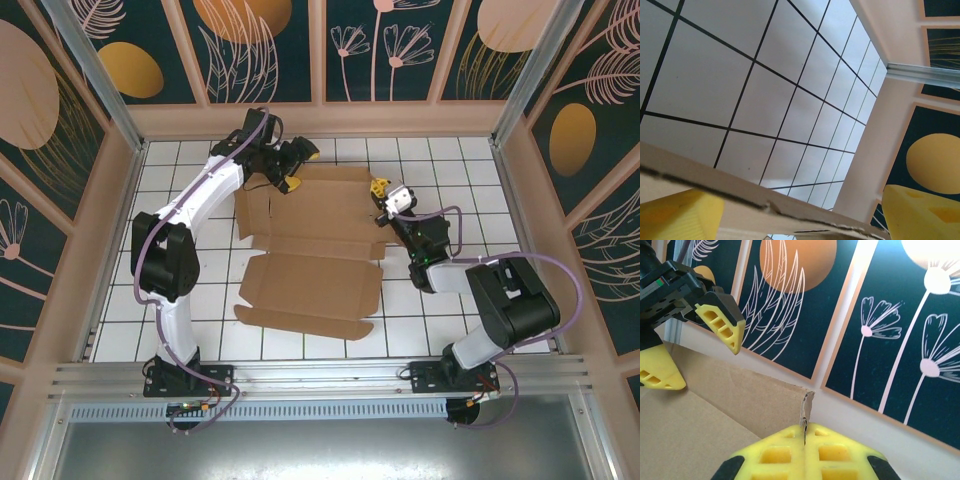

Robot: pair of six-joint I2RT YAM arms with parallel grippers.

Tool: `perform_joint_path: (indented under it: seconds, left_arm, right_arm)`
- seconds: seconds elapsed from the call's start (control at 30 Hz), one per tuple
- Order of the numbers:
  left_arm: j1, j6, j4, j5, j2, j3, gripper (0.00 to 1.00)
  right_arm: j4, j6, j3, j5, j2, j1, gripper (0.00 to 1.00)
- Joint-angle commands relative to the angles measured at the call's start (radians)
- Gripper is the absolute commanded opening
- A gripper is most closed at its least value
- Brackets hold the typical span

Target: Fold the paper box

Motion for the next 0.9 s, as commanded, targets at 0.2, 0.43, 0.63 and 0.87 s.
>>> perform_joint_path:
  seconds: [0.2, 0.43, 0.63, 0.87]
  left_arm:
    - [0.003, -0.068, 0.009, -0.014, -0.011, -0.020, 0.64]
    - [0.003, -0.079, 0.094, 0.009, -0.031, -0.079, 0.43]
    - [0.003, -0.084, 0.126, 0.019, -0.044, -0.095, 0.31]
    - [0.005, -0.088, 0.175, 0.030, -0.067, -0.148, 0.17]
  right_arm:
    - [0.089, -0.099, -0.031, 0.053, -0.044, 0.024, 0.00]
    - [0.082, -0.102, -0.040, 0.061, -0.064, 0.025, 0.03]
    - [0.061, -0.100, -0.044, 0.066, -0.086, 0.025, 0.13]
    - [-0.007, -0.100, -0.062, 0.014, -0.140, 0.022, 0.32]
